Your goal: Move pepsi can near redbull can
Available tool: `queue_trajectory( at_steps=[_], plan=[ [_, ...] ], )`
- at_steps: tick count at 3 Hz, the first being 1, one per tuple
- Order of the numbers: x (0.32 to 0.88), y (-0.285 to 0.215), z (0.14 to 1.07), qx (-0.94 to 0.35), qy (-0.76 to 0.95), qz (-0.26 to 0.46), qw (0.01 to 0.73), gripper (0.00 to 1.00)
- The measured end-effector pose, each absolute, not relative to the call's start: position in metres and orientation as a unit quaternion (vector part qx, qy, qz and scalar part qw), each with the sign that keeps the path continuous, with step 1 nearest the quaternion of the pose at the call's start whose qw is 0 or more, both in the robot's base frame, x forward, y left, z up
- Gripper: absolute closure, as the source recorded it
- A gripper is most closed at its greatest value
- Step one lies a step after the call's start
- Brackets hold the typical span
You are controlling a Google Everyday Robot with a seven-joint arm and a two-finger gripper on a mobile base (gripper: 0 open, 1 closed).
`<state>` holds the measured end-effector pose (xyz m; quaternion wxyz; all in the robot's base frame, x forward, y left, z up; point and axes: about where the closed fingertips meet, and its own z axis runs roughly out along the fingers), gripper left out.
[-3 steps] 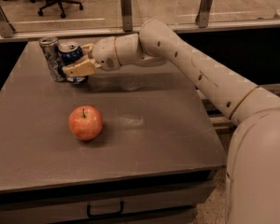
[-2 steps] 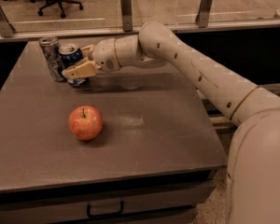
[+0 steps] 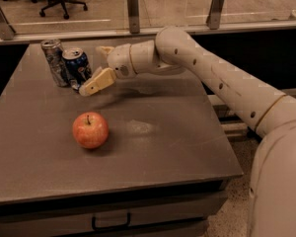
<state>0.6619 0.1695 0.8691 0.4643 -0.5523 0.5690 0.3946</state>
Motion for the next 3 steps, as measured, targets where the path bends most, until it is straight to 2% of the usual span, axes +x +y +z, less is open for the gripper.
queue_trajectory(
  at_steps=[2,3],
  plan=[
    [0.688,0.049,0.889,-0.465,0.659,0.291,0.514,0.00],
    [0.707,0.034,0.898,-0.434,0.669,0.264,0.543,0.00]
  ],
)
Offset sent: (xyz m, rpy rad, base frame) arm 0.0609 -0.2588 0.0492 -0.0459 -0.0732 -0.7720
